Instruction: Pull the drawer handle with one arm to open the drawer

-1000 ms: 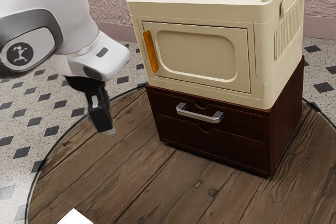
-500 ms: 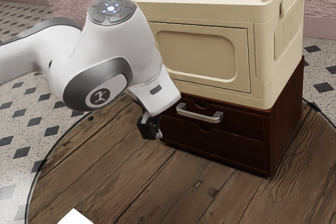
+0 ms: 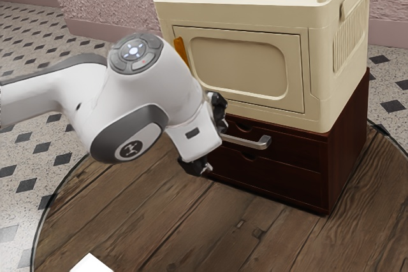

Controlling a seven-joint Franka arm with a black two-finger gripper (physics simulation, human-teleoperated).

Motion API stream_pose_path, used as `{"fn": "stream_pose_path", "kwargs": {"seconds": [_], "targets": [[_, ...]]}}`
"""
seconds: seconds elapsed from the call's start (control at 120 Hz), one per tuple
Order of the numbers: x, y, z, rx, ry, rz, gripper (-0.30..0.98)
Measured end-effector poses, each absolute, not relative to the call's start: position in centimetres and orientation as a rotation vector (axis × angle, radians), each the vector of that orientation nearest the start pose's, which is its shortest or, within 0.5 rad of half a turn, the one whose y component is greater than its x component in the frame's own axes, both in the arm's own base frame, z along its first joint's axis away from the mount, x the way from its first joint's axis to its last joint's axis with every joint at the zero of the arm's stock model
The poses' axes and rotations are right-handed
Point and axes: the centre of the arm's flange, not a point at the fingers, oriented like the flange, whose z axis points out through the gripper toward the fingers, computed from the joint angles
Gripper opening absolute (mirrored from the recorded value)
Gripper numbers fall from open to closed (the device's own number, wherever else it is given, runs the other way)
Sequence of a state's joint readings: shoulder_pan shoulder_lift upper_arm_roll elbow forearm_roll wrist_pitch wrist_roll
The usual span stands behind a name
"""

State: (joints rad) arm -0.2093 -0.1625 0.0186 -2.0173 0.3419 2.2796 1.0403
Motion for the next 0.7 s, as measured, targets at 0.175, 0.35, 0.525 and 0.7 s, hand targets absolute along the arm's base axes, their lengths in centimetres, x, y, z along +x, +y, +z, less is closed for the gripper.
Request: {"fn": "stream_pose_path", "kwargs": {"seconds": [0.175, 0.35, 0.525, 0.7], "targets": [[55.4, -9.4, 54.6, -2.0, 1.757, -0.35, 0.69], [56.3, -9.0, 53.3, -1.978, 1.774, -0.346, 0.69], [56.3, -8.8, 52.5, -1.965, 1.792, -0.335, 0.69], [56.4, -8.8, 52.4, -1.952, 1.802, -0.336, 0.69]]}}
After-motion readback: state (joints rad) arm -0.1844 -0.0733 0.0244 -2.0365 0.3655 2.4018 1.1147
